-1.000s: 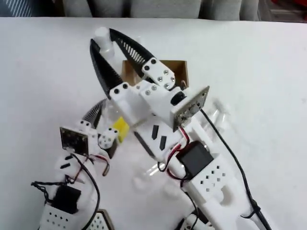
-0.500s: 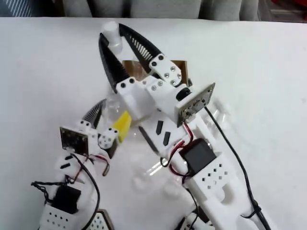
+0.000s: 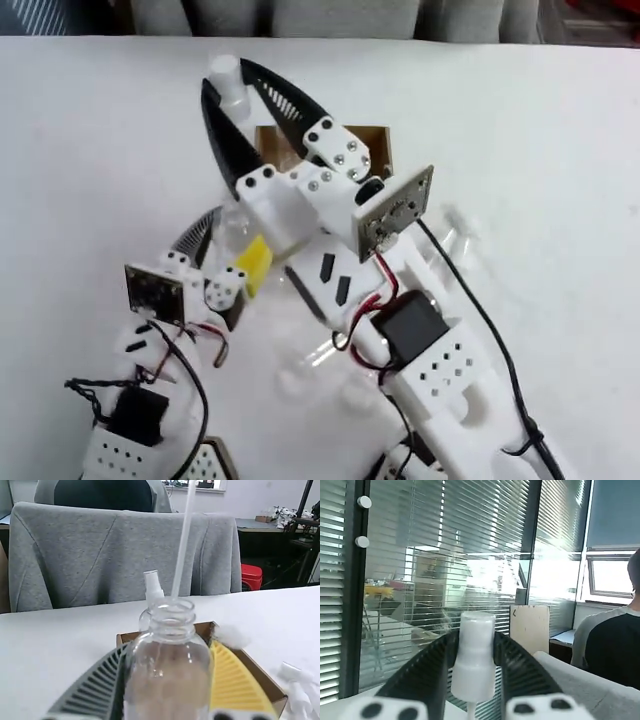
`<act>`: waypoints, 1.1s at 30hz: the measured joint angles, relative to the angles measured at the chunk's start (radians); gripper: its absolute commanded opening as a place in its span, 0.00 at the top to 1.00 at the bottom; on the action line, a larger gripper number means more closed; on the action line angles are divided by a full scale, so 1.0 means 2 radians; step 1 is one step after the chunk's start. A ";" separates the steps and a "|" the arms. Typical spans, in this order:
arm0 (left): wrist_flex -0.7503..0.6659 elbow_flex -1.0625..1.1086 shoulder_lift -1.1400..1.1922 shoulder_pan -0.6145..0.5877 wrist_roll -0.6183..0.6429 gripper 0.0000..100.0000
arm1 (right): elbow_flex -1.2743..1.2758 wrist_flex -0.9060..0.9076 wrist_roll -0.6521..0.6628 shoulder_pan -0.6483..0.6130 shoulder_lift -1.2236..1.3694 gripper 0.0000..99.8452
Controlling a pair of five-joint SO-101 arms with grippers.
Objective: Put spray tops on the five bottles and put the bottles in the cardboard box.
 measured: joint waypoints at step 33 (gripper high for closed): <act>0.000 0.000 0.000 0.000 0.000 0.98 | 0.000 0.053 0.048 -0.039 0.000 0.98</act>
